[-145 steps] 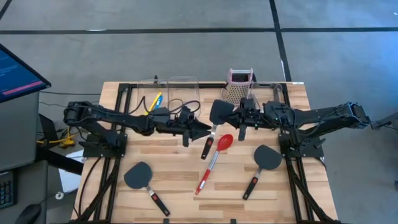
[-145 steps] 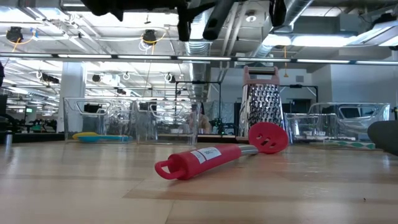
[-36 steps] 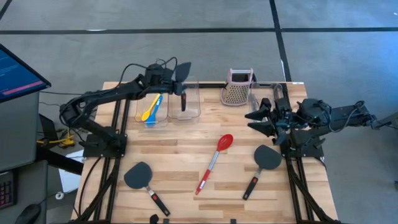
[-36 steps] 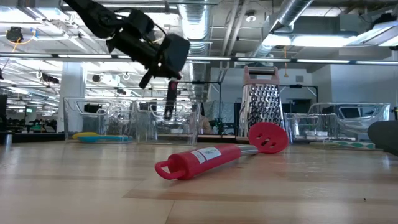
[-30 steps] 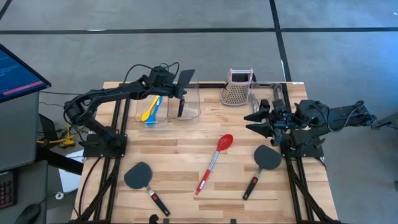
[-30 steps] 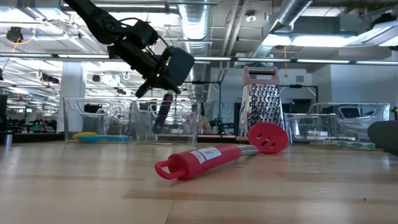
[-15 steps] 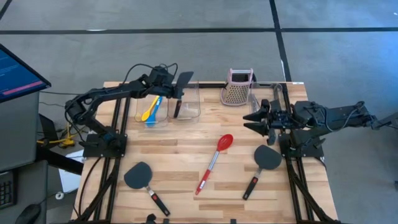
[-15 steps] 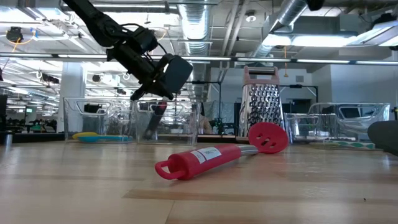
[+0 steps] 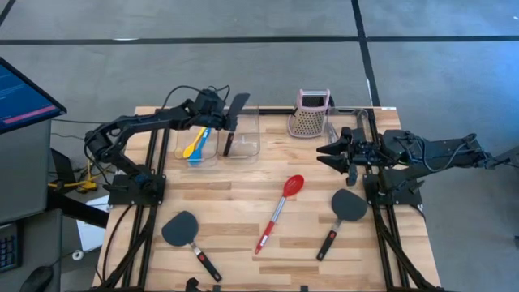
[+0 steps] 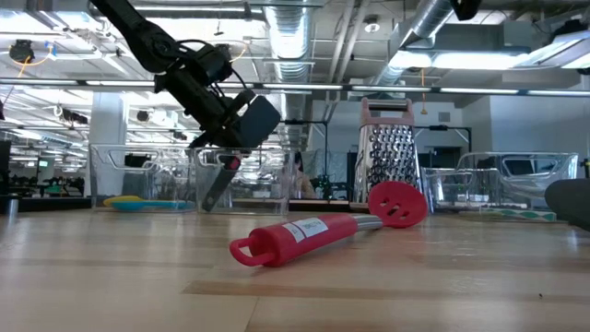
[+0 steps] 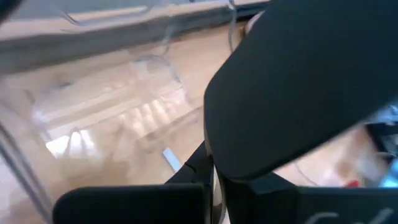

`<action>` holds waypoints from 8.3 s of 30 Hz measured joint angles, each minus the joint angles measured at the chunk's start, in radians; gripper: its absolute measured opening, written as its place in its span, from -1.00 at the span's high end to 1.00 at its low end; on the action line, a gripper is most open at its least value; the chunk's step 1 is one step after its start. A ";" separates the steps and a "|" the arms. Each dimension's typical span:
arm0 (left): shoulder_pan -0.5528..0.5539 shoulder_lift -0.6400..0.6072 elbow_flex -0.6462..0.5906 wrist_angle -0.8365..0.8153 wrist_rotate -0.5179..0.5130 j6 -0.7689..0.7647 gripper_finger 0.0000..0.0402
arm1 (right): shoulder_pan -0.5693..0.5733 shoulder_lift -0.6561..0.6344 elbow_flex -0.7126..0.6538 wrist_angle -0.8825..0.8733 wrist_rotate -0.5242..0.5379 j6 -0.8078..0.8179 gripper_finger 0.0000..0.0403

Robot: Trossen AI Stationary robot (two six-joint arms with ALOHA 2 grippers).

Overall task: Pick & Place Kitchen Items
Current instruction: Put the black spatula into the middle transparent bin

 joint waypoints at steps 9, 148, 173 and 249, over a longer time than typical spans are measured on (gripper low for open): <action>-0.003 0.000 -0.001 0.014 -0.068 0.033 0.77 | 0.001 0.000 0.000 0.000 0.000 0.000 0.29; -0.948 -0.486 -0.001 0.299 -0.132 0.162 0.99 | 0.105 0.297 0.108 -1.265 -0.351 0.498 0.64; -0.948 -0.486 -0.001 0.299 -0.132 0.163 0.99 | -0.066 0.310 -0.121 -1.039 -0.288 0.572 -0.10; -0.668 0.161 -0.002 0.762 0.105 -0.221 0.99 | -0.114 0.411 0.061 -0.769 -0.271 0.304 1.00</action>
